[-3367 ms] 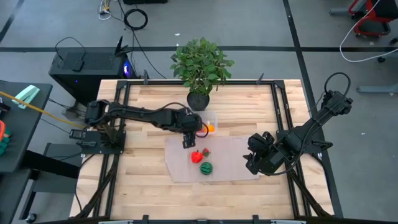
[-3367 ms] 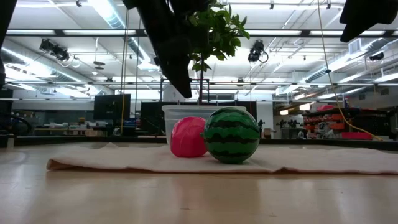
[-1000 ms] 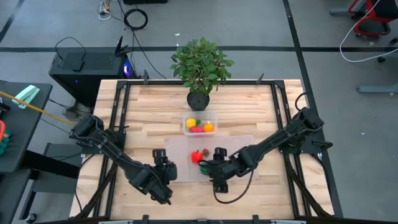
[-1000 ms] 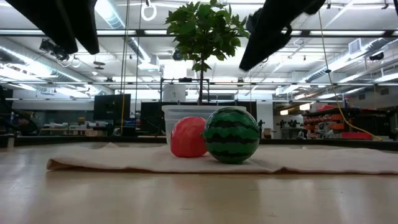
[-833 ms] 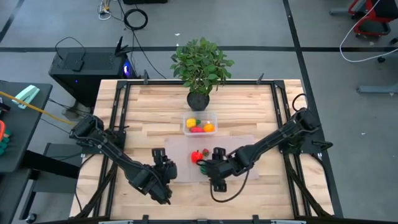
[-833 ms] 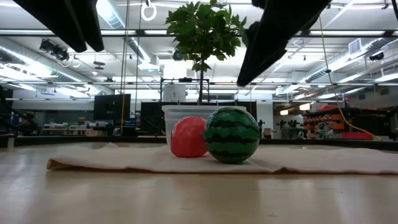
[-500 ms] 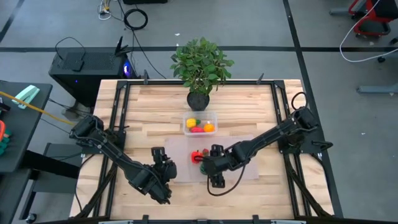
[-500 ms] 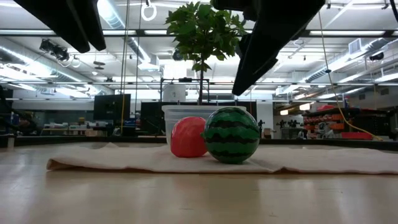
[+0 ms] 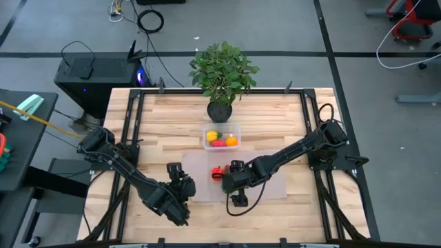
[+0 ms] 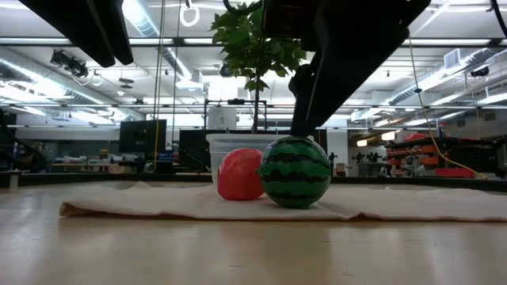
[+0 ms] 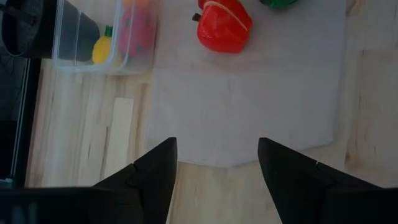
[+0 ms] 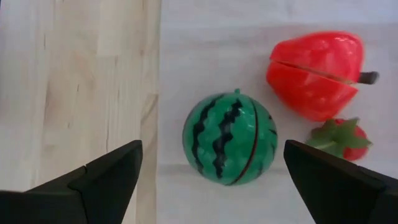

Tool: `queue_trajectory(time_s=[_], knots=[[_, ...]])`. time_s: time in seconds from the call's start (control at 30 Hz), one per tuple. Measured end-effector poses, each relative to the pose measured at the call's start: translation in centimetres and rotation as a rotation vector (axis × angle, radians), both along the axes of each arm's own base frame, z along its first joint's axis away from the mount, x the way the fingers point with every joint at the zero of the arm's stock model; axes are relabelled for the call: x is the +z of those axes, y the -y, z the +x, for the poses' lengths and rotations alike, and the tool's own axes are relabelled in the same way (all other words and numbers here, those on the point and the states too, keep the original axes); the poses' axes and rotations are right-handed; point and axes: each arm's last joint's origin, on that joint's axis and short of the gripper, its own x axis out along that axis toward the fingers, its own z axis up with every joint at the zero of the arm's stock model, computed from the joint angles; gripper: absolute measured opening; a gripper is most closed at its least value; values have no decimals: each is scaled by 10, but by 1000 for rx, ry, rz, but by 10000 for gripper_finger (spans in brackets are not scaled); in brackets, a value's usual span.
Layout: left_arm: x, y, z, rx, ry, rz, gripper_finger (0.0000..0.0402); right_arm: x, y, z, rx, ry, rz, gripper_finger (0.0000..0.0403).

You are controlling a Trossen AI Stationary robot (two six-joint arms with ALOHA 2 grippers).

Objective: Pick and placing Produce into tupperware
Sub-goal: Put the watermelon into the transparent bin

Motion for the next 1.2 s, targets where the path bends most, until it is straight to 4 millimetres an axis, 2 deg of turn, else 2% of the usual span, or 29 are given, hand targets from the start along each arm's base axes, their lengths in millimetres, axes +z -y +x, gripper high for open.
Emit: queue_trajectory(time_s=[0.5,1.2], knots=[[0,0,0,12,8,-8,231,-25,0,10,1,-18,-32,399],[0,0,0,25,14,-14,231,-25,0,13,-4,10,-33,362]])
